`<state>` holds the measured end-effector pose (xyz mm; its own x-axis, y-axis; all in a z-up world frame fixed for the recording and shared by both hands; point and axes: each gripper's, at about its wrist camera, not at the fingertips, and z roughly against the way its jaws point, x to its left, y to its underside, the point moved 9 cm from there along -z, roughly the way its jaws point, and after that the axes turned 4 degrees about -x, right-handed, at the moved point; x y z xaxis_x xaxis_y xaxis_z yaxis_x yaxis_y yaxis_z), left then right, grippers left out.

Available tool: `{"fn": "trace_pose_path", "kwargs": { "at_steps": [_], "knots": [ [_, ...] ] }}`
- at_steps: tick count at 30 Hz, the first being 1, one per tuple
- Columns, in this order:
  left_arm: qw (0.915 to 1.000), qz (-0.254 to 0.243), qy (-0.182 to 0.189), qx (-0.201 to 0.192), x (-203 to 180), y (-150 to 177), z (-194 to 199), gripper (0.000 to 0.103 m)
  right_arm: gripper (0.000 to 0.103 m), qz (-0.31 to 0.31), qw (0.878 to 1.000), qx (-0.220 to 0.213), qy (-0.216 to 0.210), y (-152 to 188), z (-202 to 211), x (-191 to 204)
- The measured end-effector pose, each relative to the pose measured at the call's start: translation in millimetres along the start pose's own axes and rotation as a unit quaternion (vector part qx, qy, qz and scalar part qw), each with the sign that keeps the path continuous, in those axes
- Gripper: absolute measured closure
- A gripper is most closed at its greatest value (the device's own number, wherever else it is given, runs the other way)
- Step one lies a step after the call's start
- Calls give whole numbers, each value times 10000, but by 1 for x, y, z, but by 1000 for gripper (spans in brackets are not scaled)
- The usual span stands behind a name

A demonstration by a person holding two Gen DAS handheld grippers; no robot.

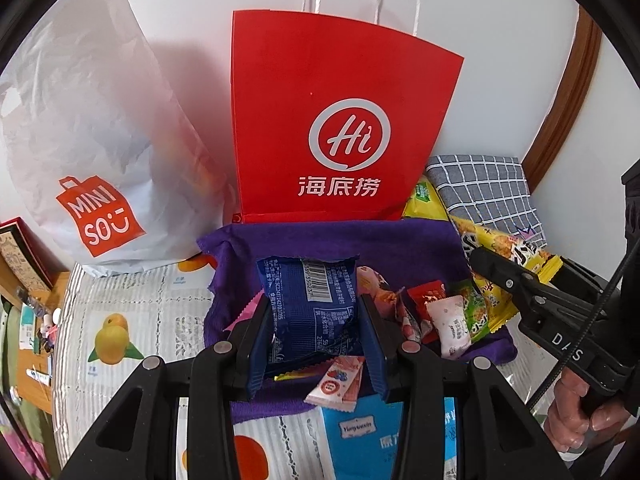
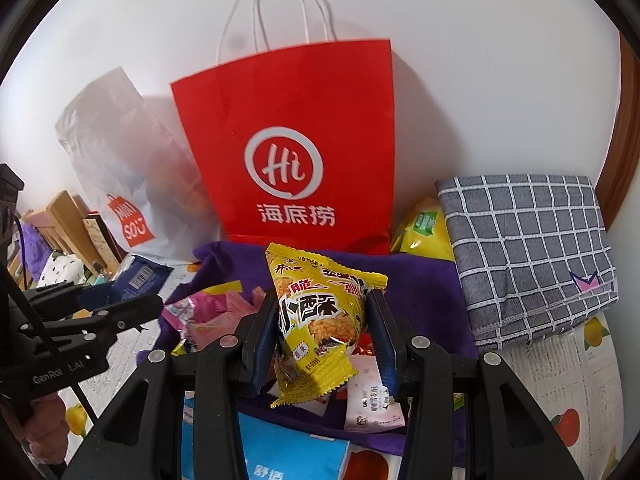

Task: Organize snacks
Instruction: 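Lower the blue snack bar and yellow chip bag with both grippers over the towel, then open both grippers to drop the blue snack bar and yellow chip bag onto the towel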

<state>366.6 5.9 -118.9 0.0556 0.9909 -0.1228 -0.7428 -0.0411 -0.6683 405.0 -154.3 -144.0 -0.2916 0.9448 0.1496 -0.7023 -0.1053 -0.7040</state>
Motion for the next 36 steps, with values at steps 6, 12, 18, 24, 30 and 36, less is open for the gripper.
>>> {"fn": "trace_pose_path", "kwargs": {
  "at_steps": [6,12,18,24,30,36],
  "knots": [
    [10000,18,-17,70,3,-2,-11,64,60,-45,9999,150,18,5,-13,-11],
    [9999,42,-6,168,3,-3,-22,64,60,-49,9997,225,28,9,-22,-17],
    [9998,-19,11,197,0,-7,-29,64,60,-51,9996,275,-89,12,-30,-19],
    [9997,-27,48,245,-3,-8,-38,64,60,-19,9994,324,-106,15,-37,-18],
    [9993,-97,98,335,-8,-7,-48,64,60,37,9990,446,-50,22,-50,-18],
    [9990,-157,121,400,-10,-6,-57,64,60,138,9982,591,-19,30,-62,-16]
  ]
}}
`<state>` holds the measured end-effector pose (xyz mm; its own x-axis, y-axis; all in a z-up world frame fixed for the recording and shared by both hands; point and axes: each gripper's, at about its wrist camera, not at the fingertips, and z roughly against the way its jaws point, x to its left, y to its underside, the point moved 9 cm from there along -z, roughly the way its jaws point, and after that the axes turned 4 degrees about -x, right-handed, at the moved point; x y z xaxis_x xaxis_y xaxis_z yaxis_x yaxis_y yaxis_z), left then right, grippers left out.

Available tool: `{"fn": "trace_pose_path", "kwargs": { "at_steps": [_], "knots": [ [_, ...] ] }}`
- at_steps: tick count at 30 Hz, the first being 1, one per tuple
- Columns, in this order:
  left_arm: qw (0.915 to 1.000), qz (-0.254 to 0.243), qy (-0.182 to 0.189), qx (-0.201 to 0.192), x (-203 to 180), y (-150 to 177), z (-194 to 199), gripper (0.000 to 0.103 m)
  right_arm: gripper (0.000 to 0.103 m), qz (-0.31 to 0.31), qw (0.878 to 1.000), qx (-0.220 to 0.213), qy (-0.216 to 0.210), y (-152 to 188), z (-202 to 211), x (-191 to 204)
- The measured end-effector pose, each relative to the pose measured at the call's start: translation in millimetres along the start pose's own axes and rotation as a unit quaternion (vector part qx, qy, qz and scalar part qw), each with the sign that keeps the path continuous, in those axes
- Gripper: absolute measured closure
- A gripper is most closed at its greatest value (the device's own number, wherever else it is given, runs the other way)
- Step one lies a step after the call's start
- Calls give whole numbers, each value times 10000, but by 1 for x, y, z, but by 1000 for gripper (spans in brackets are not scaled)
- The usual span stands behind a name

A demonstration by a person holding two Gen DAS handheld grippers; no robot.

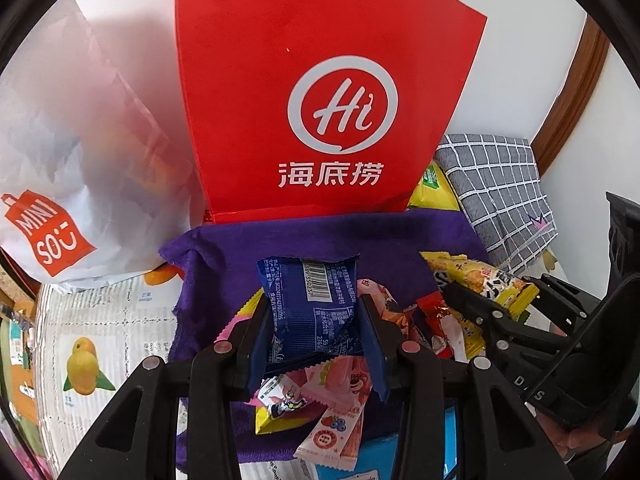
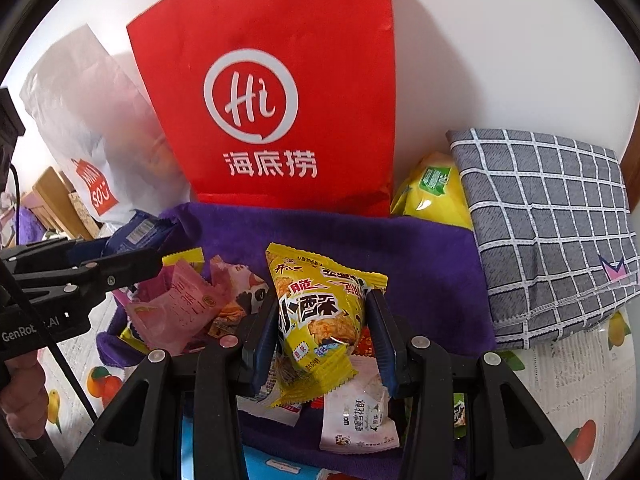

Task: Organize snacks
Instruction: 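Open both grippers to drop the blue snack bar and yellow chip bag onto the towel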

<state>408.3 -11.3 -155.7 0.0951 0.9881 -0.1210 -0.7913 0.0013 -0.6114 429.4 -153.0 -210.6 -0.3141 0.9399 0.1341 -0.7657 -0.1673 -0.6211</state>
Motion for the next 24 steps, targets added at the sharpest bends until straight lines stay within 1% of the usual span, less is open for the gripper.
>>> {"fn": "trace_pose_path", "kwargs": {
  "at_steps": [9,19,24],
  "knots": [
    [9997,-55,73,217,-3,5,-20,64,60,84,9996,268,39,10,-16,-2],
    [9995,-52,131,286,-4,8,-27,63,60,144,9988,455,74,21,-28,-1],
    [9994,-47,129,307,-3,9,-28,62,60,223,9986,459,128,22,-28,0]
  ]
}}
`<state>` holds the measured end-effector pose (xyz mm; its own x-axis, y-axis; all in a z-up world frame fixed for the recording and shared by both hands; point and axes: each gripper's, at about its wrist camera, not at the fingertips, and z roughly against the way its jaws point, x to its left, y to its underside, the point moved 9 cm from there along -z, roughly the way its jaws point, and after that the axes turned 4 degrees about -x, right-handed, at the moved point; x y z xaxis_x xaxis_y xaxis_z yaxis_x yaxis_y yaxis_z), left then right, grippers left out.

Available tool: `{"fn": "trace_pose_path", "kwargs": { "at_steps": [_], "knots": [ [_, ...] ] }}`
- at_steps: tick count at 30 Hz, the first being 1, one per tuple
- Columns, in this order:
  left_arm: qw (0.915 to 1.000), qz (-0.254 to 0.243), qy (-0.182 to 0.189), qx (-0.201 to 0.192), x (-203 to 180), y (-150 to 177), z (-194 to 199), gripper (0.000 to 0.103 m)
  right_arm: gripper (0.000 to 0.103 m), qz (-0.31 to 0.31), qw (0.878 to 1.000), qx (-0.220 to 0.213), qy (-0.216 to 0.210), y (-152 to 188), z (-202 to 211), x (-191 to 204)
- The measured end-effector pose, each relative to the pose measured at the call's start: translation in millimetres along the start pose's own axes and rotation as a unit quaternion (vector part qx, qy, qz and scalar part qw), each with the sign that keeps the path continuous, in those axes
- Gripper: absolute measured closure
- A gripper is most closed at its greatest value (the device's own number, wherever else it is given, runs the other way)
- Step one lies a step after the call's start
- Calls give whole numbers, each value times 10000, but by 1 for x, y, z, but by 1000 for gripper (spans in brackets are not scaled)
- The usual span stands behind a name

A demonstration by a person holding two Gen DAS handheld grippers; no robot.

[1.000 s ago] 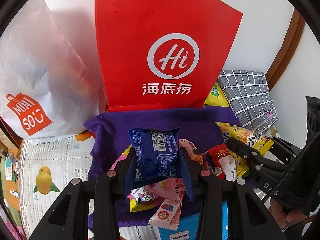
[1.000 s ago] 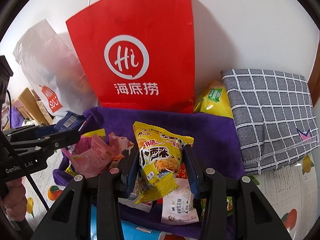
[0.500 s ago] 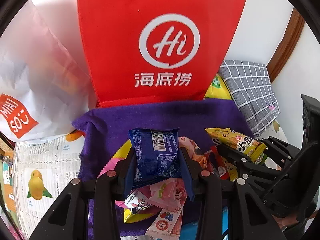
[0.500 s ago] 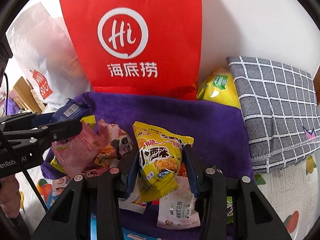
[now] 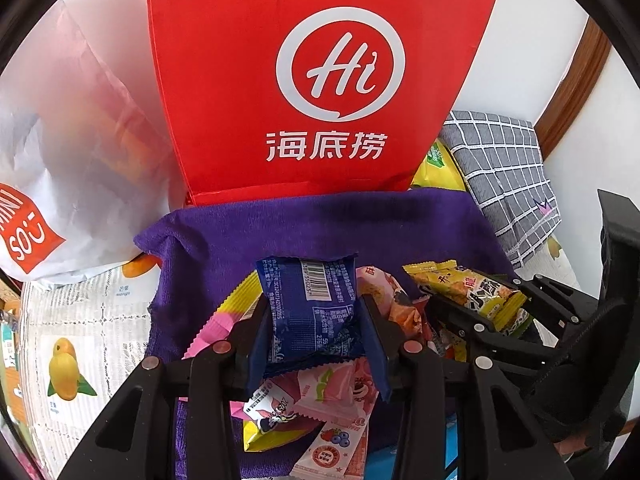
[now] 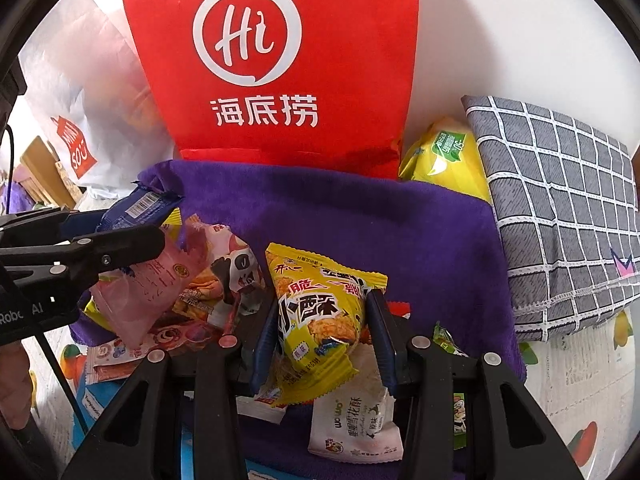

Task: Organize snacks
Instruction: 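Open both grippers to drop the blue snack bar and yellow chip bag onto the towel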

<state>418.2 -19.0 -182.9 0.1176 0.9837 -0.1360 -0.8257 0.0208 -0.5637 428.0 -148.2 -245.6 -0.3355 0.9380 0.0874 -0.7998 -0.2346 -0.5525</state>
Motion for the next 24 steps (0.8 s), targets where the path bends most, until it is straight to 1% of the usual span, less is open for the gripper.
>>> {"fn": "trace_pose_path", "kwargs": {
  "at_steps": [8,10,11,12,13,17,21,24],
  "knots": [
    [10000,-51,72,-4,-3,0,2,61,58,-99,9999,65,14,-2,2,-1],
    [9999,-6,117,25,-4,0,2,59,53,-125,9999,46,12,-3,4,-2],
    [9999,19,122,29,-4,0,3,59,49,-145,9999,14,11,-4,6,-2],
    [9999,32,117,35,-3,0,4,56,46,-162,9999,-11,17,-5,8,-3],
    [9999,58,115,42,-3,0,5,53,45,-185,9998,-42,21,-6,11,-3],
    [9998,76,158,-11,-4,2,12,46,40,-214,9997,-99,-48,-9,19,1],
    [9996,184,159,-108,-1,4,27,39,39,-191,9996,-194,-58,-12,32,8],
    [9995,206,60,-226,3,5,39,33,39,-188,9993,-322,-57,-15,48,12]
  ]
}}
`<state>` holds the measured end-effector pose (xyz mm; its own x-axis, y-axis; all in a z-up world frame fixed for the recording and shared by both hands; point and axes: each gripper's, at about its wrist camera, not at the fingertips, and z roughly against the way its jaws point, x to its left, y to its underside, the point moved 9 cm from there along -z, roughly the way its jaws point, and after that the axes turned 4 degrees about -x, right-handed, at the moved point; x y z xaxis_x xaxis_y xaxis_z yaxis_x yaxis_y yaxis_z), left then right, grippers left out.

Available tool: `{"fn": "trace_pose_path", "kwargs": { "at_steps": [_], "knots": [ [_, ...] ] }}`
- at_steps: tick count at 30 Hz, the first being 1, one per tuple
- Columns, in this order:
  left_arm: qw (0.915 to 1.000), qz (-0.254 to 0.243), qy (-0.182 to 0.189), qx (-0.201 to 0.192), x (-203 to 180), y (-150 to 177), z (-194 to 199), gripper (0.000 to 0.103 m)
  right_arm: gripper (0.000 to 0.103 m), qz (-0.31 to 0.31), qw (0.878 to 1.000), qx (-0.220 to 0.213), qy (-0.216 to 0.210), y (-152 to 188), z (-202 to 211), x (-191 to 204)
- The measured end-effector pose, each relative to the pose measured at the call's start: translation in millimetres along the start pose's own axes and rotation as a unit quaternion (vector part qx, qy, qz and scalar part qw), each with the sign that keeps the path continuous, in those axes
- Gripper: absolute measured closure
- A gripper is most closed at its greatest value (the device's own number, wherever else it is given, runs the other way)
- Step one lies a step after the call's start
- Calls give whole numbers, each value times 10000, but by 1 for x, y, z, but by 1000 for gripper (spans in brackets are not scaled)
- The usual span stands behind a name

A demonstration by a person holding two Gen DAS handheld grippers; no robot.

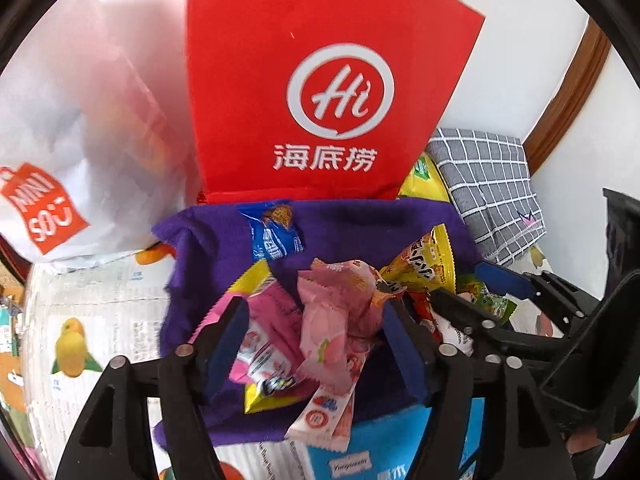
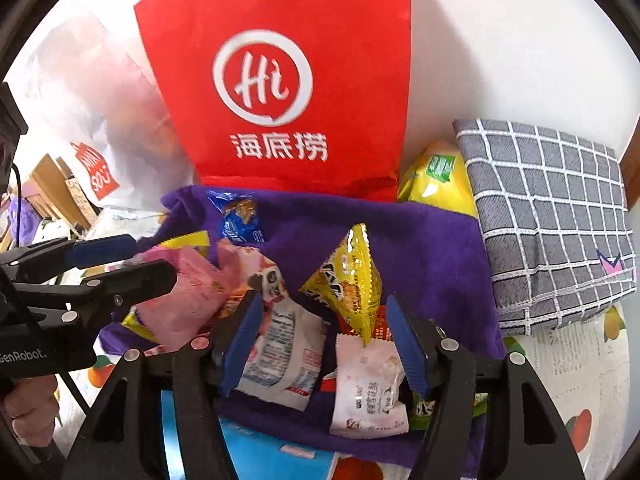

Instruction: Organize snacks

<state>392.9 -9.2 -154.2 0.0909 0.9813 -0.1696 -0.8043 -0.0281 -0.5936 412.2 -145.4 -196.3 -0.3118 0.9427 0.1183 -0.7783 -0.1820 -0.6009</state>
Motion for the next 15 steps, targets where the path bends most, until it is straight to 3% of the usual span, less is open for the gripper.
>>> {"fn": "trace_pose_path", "kwargs": {
  "at_steps": [15],
  "knots": [
    [9989,91,-108,-437,-16,39,92,31,39,76,9977,-583,330,19,129,26]
  ]
}}
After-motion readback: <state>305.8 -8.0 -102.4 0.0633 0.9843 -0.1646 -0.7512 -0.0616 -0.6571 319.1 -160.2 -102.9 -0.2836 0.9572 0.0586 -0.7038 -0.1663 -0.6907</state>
